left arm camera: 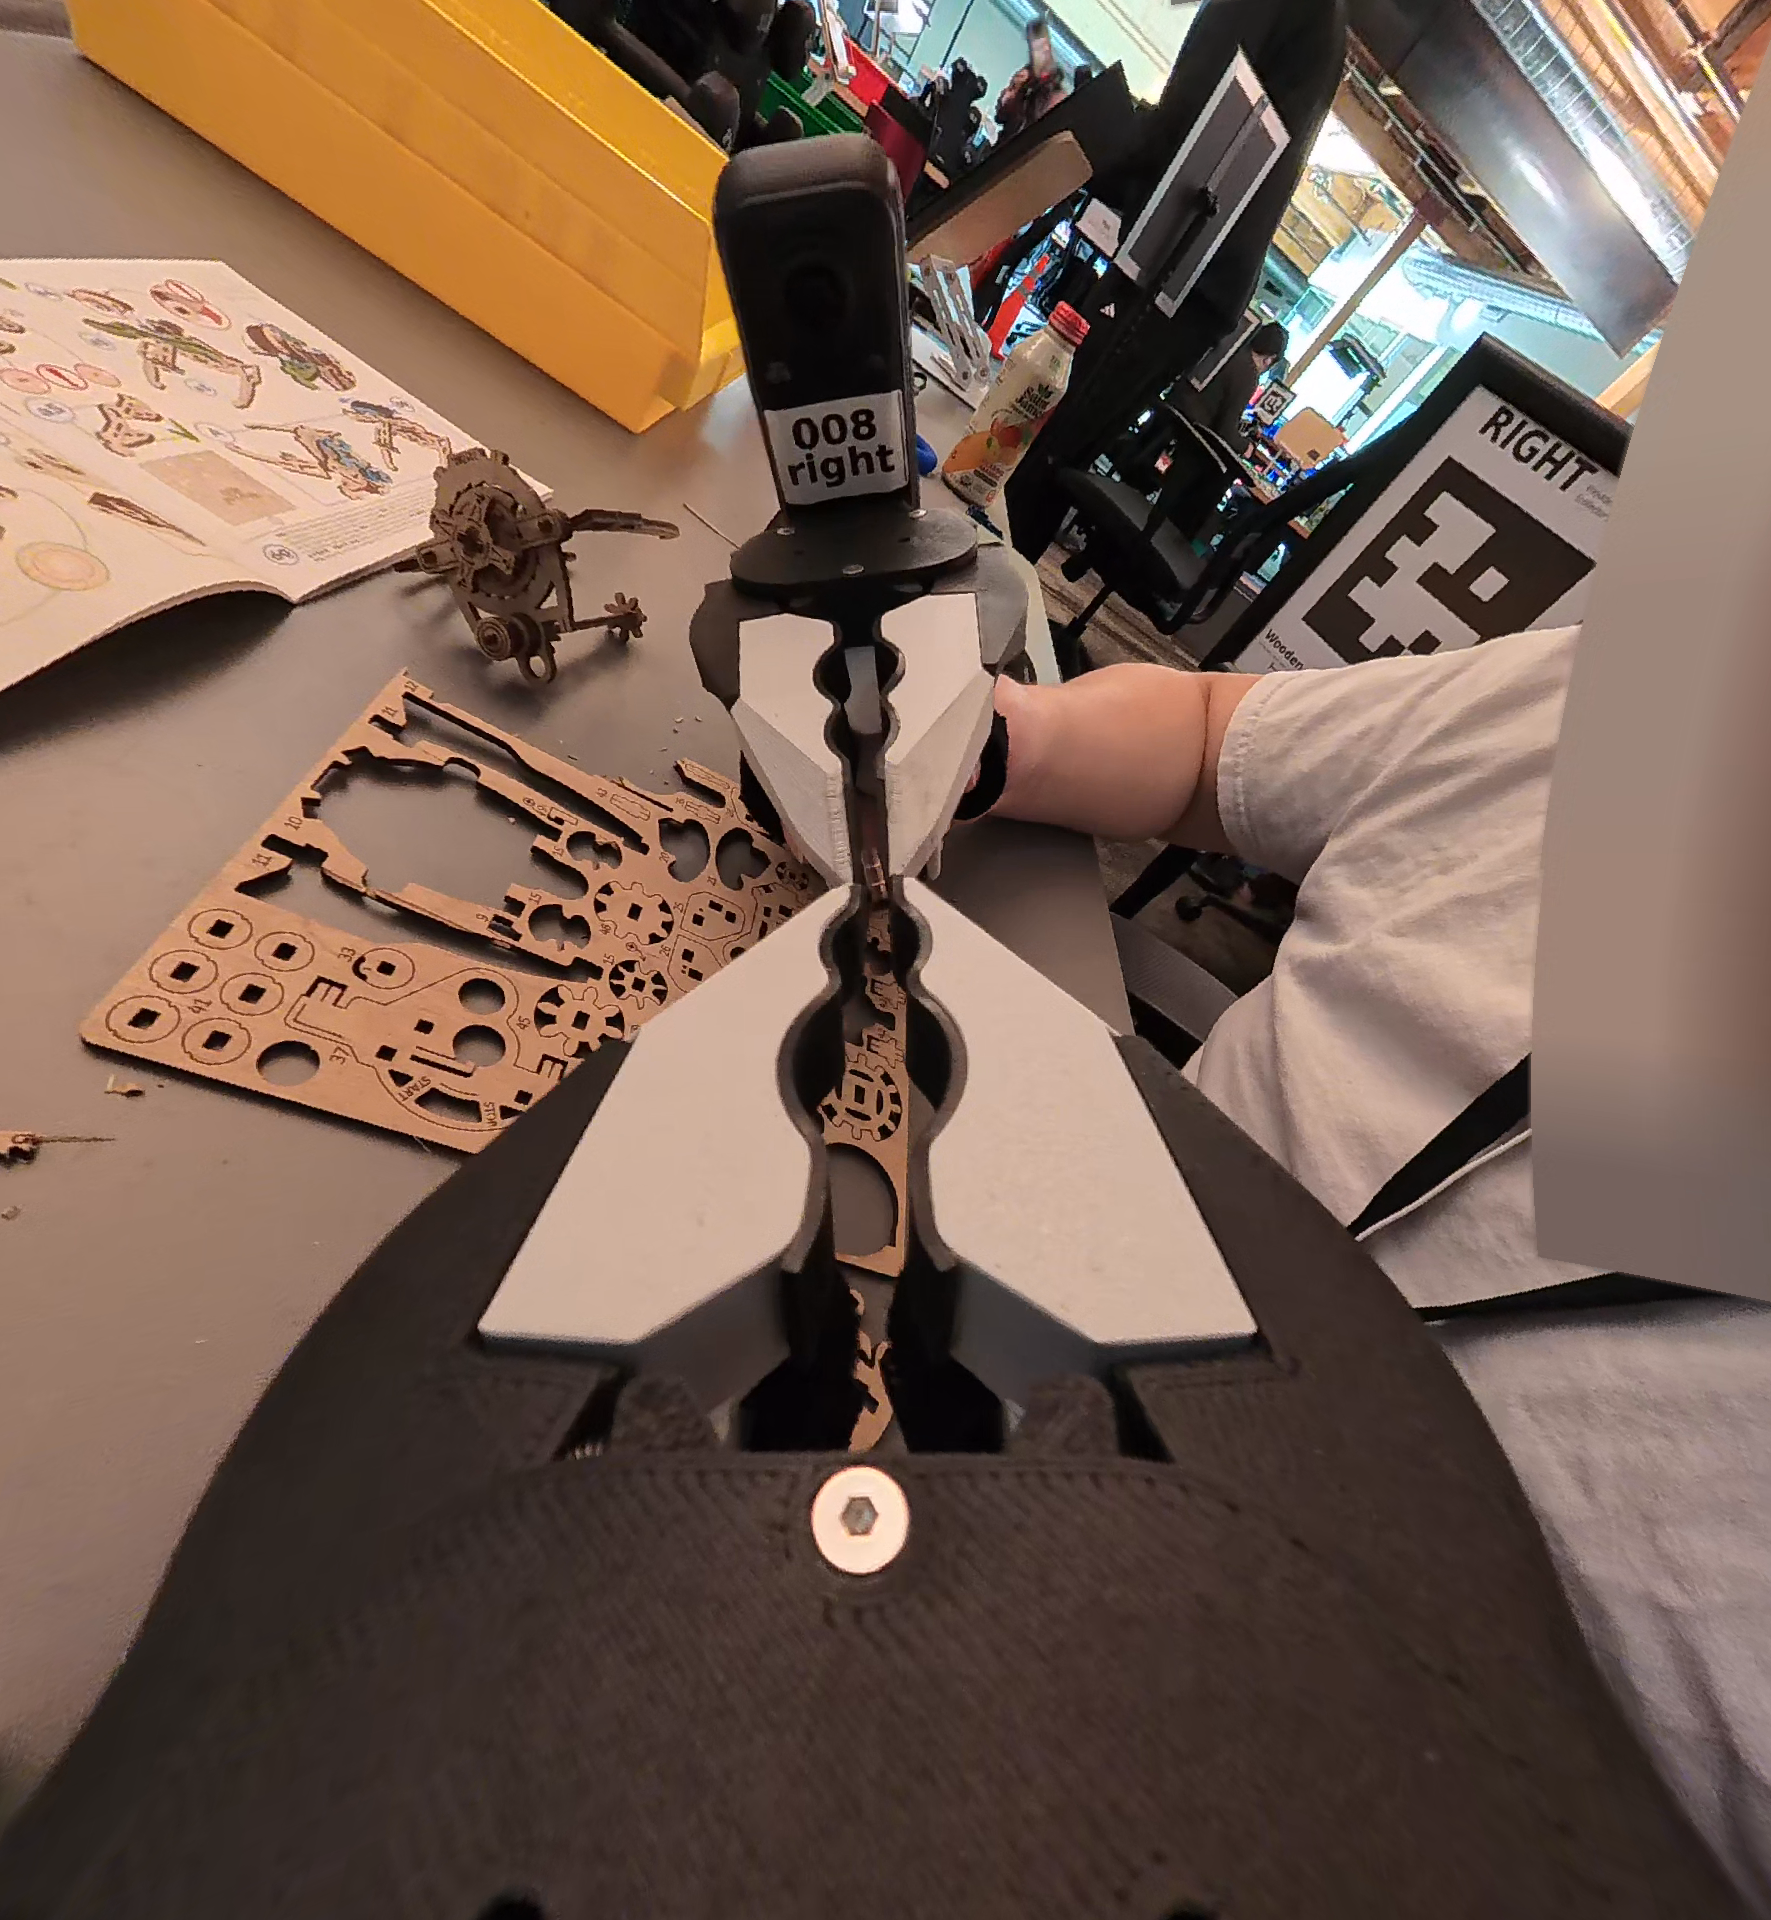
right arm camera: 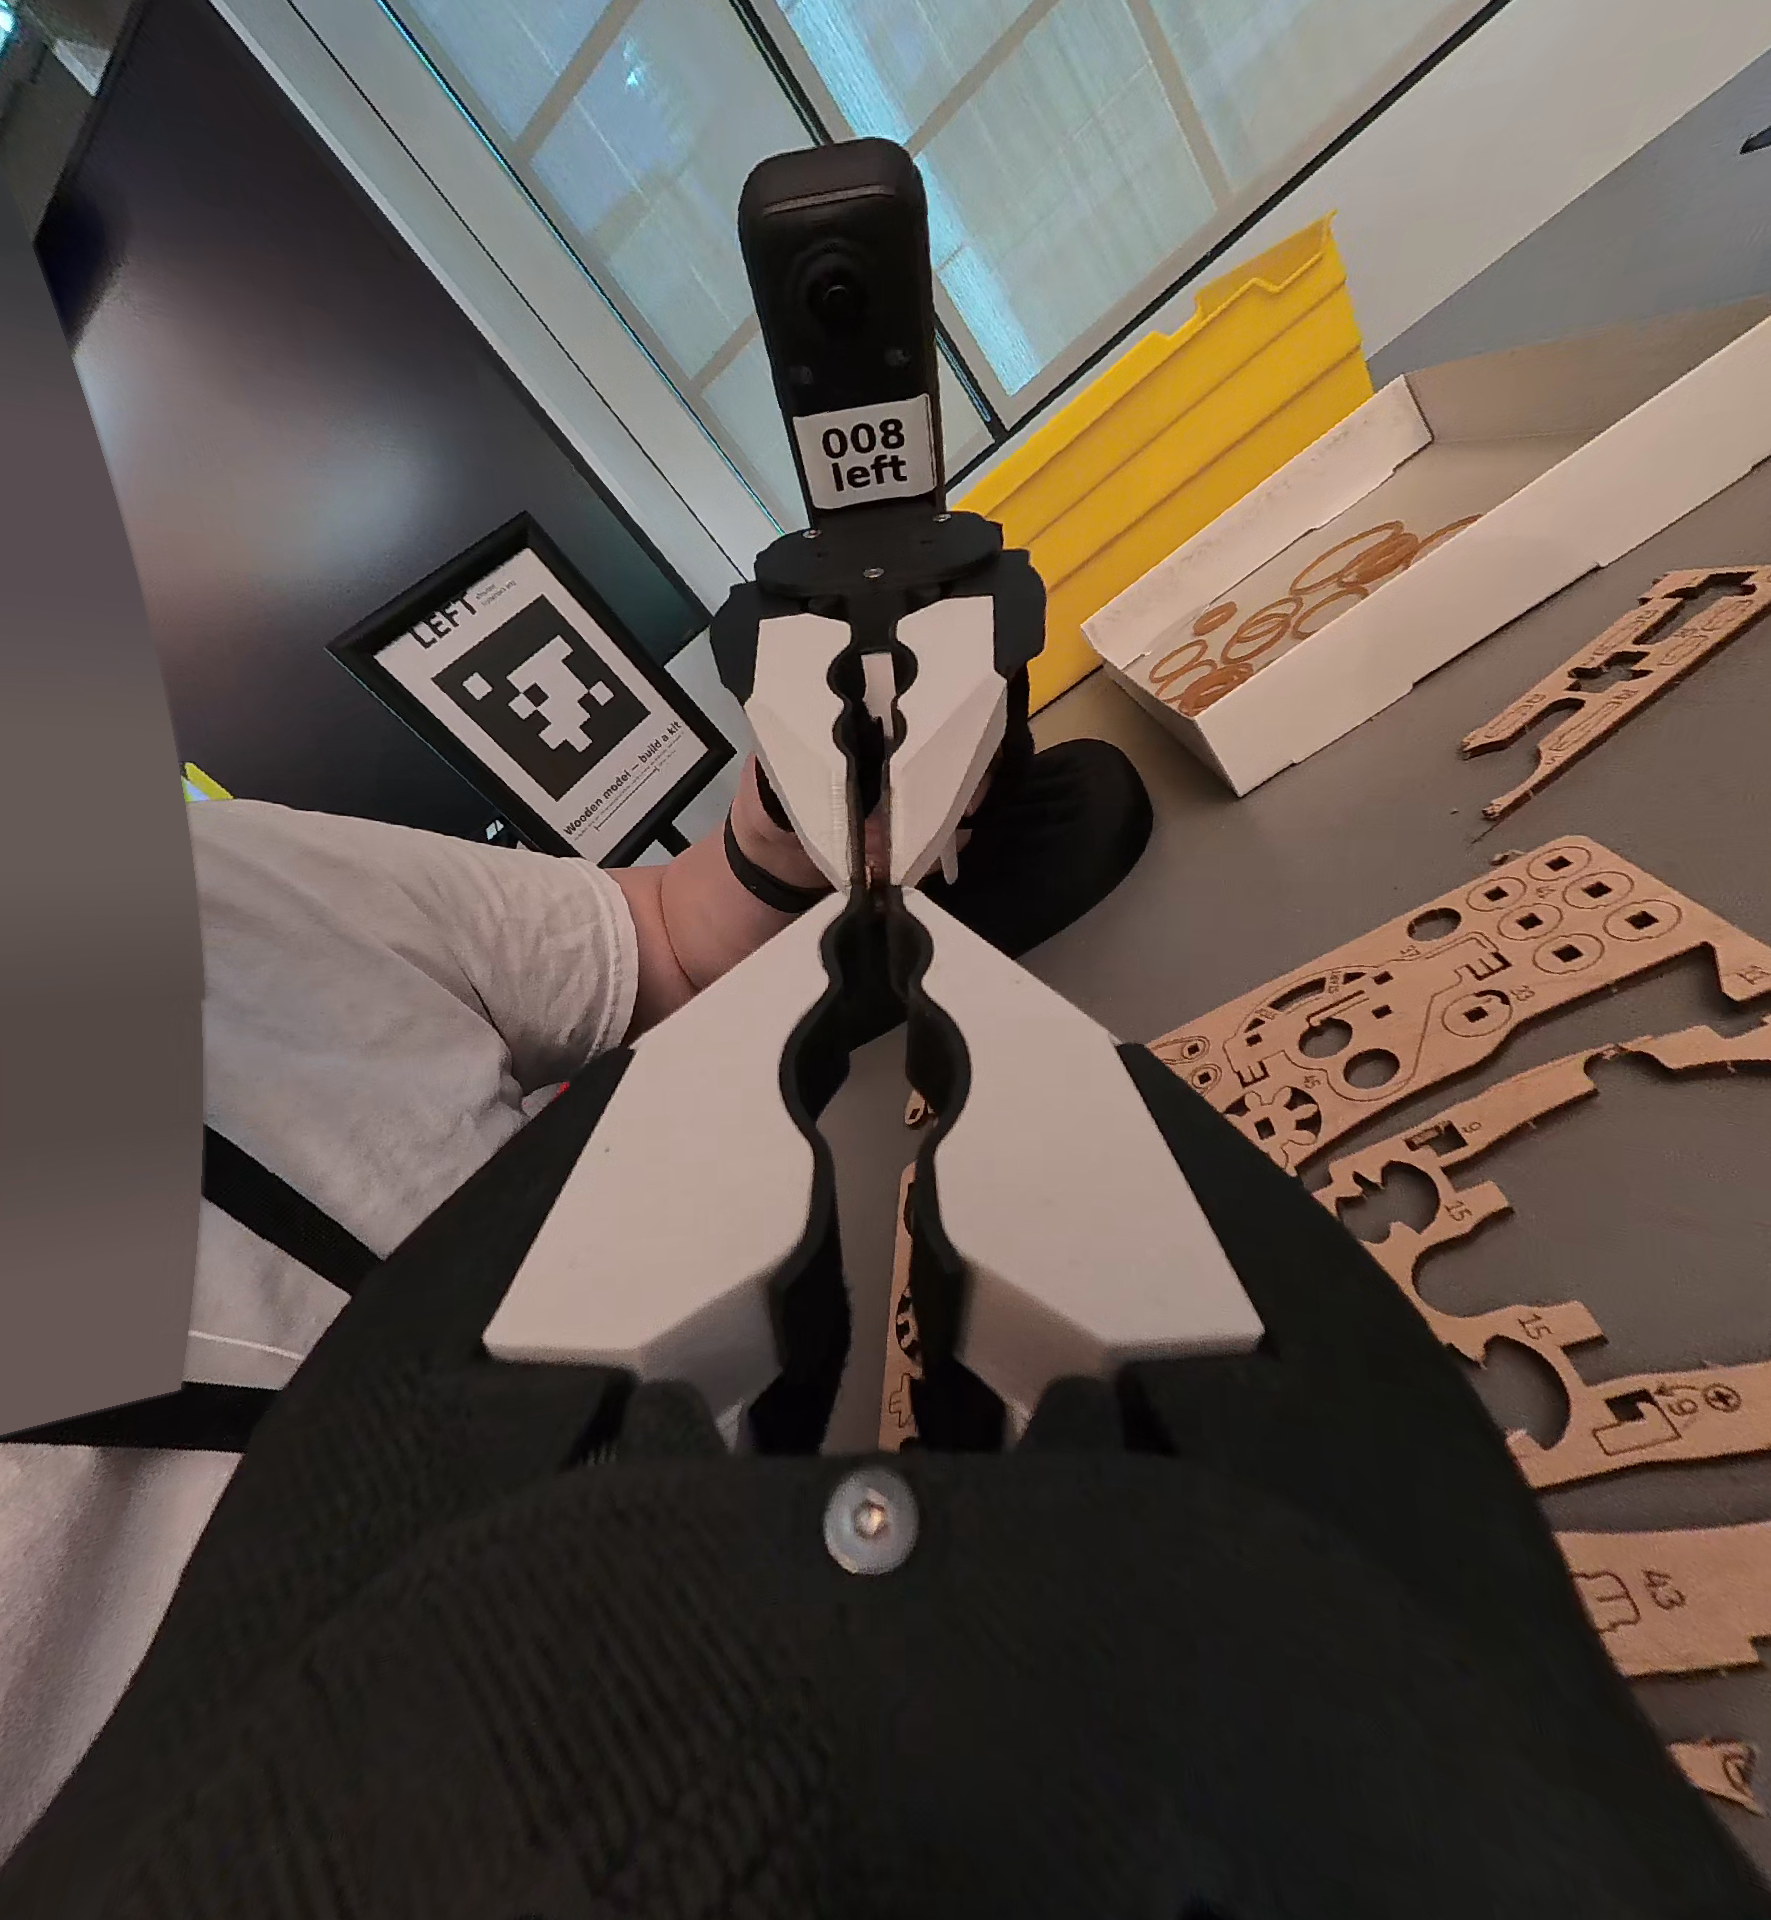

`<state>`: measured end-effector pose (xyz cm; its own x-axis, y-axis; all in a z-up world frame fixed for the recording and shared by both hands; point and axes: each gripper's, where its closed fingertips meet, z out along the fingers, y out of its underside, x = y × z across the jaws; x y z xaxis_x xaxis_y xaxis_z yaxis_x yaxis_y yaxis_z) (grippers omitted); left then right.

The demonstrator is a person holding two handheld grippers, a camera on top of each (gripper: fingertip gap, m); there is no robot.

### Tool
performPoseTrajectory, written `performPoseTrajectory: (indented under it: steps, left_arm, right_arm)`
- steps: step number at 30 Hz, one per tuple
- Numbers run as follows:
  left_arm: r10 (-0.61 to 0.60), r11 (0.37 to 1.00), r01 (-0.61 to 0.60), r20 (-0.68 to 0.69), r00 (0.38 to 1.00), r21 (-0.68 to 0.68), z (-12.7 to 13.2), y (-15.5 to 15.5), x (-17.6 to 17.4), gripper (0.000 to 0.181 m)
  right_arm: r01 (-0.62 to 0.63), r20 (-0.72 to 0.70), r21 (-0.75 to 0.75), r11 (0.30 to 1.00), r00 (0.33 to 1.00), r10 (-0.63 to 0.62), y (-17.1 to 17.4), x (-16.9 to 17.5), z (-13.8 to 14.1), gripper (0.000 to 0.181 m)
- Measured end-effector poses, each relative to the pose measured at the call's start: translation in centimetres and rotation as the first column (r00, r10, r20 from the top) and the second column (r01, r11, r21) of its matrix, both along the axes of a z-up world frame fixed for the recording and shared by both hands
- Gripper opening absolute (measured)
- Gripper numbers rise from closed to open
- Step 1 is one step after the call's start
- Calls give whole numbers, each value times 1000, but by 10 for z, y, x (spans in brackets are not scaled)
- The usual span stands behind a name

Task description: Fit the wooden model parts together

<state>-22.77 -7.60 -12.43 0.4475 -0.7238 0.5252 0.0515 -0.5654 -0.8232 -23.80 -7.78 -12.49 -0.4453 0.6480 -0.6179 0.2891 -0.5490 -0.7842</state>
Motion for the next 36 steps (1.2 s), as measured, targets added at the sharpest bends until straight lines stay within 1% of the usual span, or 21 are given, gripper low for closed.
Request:
performPoseTrajectory:
  steps: [5, 9, 12, 15, 19, 23, 28, 31, 36]
  left_arm:
    - [10, 1000, -10, -27, 1000, 7, -2, 0, -1, 1]
    - [33, 999, -33, -39, 999, 16, 1, 3, -9, 1]
    - [101, 994, -97, -89, 991, 54, 4, 9, -26, 1]
    - [180, 982, -170, -141, 974, 80, 6, 16, -45, 1]
    - [226, 974, -221, -164, 960, 44, 3, 21, -64, 1]
    - [225, 972, -230, -113, 968, -37, 0, 22, -71, 1]
    - [222, 969, -225, -37, 974, -104, -2, 23, -73, 1]
    - [230, 967, -235, -51, 972, -102, -4, 24, -74, 1]
    - [247, 964, -255, -114, 962, -71, -8, 26, -75, 1]
  right_arm:
    - [5, 7, 0, 1000, 1000, -5, 0, -1, -1, 0]
    - [52, 11, 42, 998, 999, -52, 8, -1, -3, 10]
    - [97, -1, 97, 990, 995, -98, 14, 0, -3, 12]
    - [125, -33, 113, 986, 992, -122, 16, 3, 3, 14]
    - [199, -88, 162, 967, 979, -186, 23, 7, 11, 14]
    - [283, -133, 212, 935, 957, -260, 32, 10, 16, 12]
    - [284, -121, 191, 940, 957, -264, 35, 10, 15, 12]
    - [273, -109, 171, 947, 960, -257, 34, 9, 13, 11]
    - [262, -105, 169, 950, 963, -247, 33, 9, 12, 11]
